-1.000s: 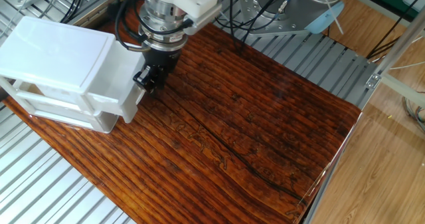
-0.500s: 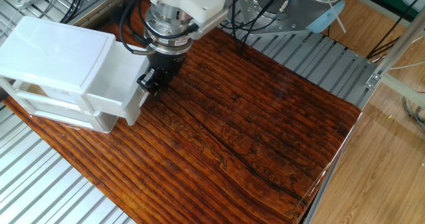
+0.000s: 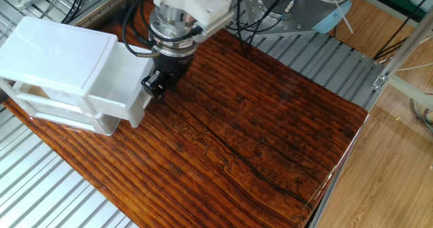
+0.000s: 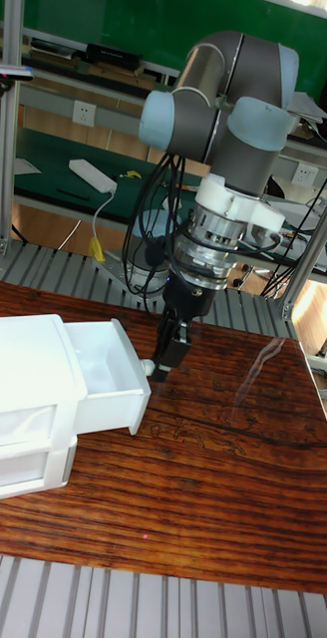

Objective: Grasp the handle and open the drawer

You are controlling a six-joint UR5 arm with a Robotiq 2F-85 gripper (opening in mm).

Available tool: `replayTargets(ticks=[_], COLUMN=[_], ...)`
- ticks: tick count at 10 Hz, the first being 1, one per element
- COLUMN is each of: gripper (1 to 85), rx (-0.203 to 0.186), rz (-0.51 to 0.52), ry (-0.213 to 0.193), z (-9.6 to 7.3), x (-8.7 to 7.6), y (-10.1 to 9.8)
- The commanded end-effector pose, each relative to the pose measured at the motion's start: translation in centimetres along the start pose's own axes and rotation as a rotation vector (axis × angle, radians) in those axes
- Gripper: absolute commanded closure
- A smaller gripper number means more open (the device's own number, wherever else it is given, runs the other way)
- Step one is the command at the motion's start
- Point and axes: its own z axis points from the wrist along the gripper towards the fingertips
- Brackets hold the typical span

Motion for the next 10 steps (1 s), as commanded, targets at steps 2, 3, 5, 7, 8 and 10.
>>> replayTargets(ticks=[2, 3, 5, 7, 8, 10], gripper=[40.7, 40.7, 41.7, 45.0, 52.0, 75.7], rx=[0.009, 0.025, 0.034, 0.027, 0.032, 0.09], rz=[0.114, 0.144, 0.243, 0.323, 0.377, 0.547], ry=[-0.055, -0.055, -0.11, -0.129, -0.139, -0.171], z=[-1.7, -2.2, -4.0, -6.2, -7.2, -7.9], x=[-1.8, -1.8, -2.2, -1.5, -1.4, -1.5], y=[-0.6, -1.3, -3.2, -5.8, -7.0, -9.3])
